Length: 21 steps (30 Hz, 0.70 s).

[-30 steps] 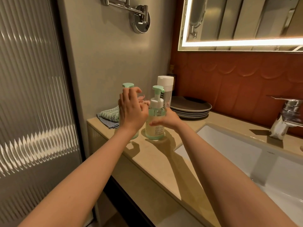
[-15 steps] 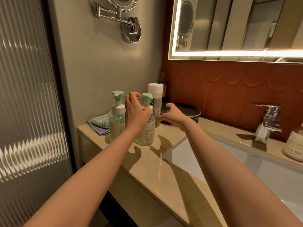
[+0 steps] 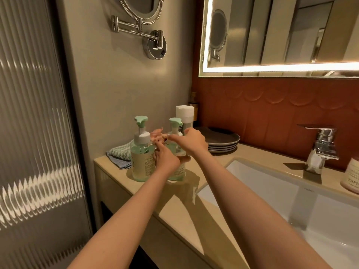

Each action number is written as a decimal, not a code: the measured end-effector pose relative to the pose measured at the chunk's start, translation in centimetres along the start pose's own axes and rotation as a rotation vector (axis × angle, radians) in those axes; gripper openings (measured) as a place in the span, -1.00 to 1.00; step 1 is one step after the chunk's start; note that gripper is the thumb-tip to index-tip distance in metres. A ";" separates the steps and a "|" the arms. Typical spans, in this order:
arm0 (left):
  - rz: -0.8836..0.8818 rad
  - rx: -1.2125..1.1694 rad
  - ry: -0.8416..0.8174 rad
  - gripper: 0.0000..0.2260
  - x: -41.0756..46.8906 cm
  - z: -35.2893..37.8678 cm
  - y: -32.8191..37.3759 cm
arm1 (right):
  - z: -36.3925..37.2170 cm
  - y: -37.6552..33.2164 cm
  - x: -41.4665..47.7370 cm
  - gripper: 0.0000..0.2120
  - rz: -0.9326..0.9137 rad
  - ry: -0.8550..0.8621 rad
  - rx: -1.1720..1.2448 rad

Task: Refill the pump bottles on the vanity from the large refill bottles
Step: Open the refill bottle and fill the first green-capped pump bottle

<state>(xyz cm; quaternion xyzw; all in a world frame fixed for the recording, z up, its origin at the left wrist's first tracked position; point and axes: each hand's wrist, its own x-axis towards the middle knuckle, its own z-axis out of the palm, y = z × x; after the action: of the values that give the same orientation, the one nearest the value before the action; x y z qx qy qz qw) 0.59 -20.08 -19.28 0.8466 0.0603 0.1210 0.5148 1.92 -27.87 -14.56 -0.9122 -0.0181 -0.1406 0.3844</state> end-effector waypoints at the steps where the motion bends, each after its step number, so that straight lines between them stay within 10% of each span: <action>1: 0.003 0.008 0.007 0.05 -0.1 0.1 -0.1 | 0.3 -0.2 0.0 -0.42 0.012 0.029 -0.052; 9: -0.005 0.038 0.089 -0.25 0.0 0.3 0.1 | 1.4 -0.4 -0.1 -0.45 -0.038 0.232 -0.182; 21: 0.026 -0.067 -0.045 -0.36 -1.2 -1.3 0.4 | -2.2 1.3 0.1 -0.64 -0.131 -0.140 -0.054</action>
<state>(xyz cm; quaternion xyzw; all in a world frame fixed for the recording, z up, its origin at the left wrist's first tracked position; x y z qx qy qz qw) -0.90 -19.46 -18.50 0.8321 0.0334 0.1105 0.5425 1.69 -30.32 -13.99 -0.9266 -0.1009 -0.1021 0.3476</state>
